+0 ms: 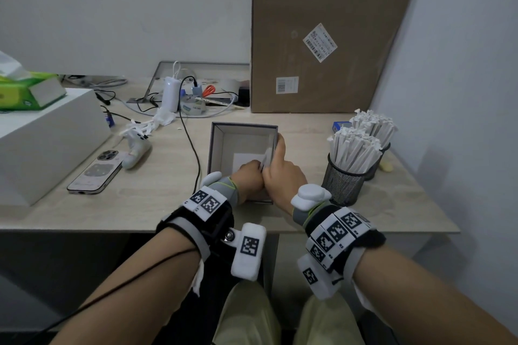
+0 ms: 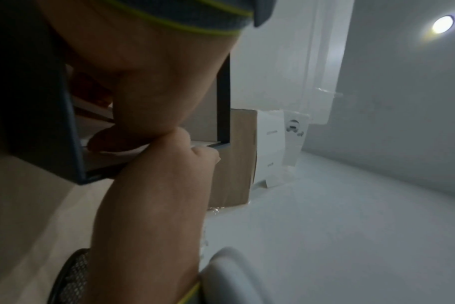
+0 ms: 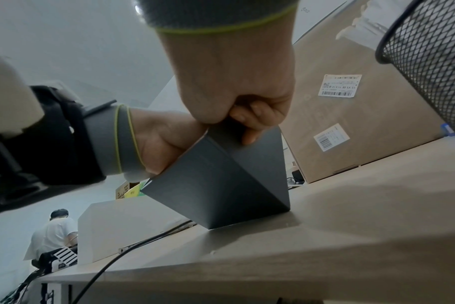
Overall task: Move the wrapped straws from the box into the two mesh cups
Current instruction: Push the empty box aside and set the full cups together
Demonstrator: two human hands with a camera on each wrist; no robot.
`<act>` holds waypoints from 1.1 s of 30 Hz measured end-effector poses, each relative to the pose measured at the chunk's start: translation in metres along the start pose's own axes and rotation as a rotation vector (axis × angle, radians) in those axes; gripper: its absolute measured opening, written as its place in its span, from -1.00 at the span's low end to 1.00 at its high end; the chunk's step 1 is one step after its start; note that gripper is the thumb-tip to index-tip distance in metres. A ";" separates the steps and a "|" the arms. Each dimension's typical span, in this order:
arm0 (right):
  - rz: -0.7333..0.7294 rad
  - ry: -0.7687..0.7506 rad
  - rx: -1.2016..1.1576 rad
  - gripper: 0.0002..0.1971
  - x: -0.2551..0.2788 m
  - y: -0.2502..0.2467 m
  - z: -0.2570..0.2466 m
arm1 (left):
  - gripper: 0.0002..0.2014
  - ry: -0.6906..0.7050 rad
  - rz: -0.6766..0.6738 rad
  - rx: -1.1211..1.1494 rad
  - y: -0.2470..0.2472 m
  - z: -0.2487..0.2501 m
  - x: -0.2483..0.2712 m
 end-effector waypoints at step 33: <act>-0.011 -0.008 0.023 -0.26 0.004 -0.002 0.002 | -0.69 -0.028 -0.235 -0.727 -0.028 -0.001 -0.008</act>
Point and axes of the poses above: each hand's wrist, its own x-axis away from the middle knuckle, its own y-axis out of the palm, z = x × y, the point moved 3 cm from there along -x, towards the middle knuckle, and after that the axes turned 8 degrees about x, right-handed, at the moved point
